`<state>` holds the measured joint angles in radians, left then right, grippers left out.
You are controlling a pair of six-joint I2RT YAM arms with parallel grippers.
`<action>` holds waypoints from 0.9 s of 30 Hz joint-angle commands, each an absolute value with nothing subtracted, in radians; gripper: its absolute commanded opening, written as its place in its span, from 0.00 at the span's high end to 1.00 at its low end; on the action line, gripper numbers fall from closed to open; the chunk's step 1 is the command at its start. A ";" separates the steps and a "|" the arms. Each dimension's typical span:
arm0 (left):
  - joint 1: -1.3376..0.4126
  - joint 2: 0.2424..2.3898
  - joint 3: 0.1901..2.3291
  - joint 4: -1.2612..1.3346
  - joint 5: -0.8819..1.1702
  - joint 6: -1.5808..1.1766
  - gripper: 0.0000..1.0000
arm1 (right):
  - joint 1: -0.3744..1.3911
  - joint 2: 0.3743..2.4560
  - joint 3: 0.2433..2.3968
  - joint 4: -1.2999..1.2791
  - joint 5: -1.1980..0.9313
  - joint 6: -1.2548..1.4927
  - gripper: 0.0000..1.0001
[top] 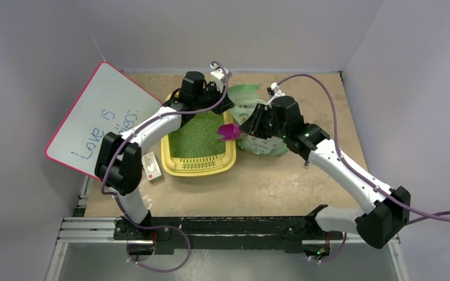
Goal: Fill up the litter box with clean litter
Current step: Pour the cat litter into the litter box.
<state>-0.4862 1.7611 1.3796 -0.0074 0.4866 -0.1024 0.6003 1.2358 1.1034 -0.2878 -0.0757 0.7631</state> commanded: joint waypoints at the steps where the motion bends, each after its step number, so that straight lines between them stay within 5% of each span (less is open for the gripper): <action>1: -0.469 1.716 1.382 0.045 0.474 -0.120 1.00 | 0.594 1.253 1.185 -0.277 -0.042 0.650 1.00; 5: -0.469 1.712 1.383 0.044 0.470 -0.120 1.00 | 0.595 1.299 1.195 -0.202 -0.188 0.670 1.00; 27: -0.485 1.693 1.355 0.046 0.478 -0.106 1.00 | 0.566 1.259 1.196 -0.308 -0.293 0.637 1.00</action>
